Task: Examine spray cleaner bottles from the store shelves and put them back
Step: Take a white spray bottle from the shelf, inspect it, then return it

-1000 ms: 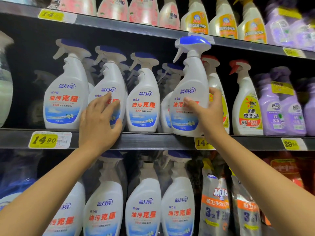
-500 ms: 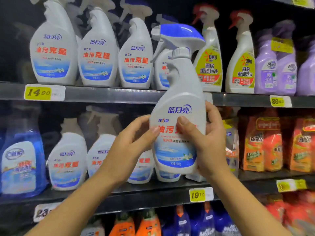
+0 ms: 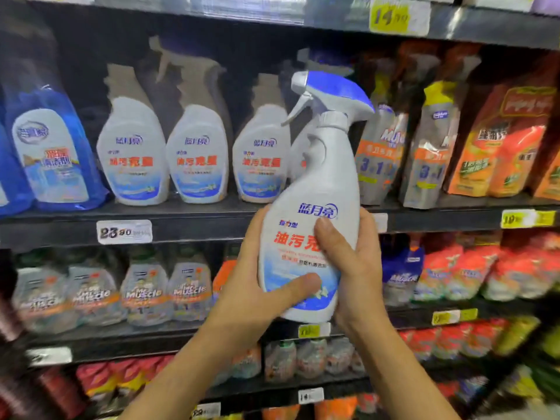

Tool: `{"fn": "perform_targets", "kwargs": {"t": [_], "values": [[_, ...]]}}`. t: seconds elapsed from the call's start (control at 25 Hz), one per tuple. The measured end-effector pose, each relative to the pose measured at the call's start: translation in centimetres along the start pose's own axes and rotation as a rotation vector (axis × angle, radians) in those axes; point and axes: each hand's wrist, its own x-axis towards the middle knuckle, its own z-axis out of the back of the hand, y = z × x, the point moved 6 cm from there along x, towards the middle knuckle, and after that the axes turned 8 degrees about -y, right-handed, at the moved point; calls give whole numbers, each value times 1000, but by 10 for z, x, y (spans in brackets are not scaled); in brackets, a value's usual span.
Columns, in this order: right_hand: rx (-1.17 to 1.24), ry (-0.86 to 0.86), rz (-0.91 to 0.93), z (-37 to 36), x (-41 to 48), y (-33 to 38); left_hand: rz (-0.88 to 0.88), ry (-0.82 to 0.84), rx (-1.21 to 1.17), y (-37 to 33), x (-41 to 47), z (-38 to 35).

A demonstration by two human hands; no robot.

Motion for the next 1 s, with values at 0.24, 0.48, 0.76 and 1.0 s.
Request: {"fn": "perform_targets", "kwargs": {"t": [0.24, 0.48, 0.76, 1.0], "values": [[-193, 42, -136, 19, -9, -2, 82, -51, -27, 34, -33, 3], [-81, 123, -63, -1, -5, 38, 195, -42, 203, 70, -64, 11], [-233, 181, -18, -21, -30, 39, 116, -241, 337, 87, -62, 30], [-228, 171, -35, -33, -46, 37, -204, -335, 681, 83, -46, 46]]}}
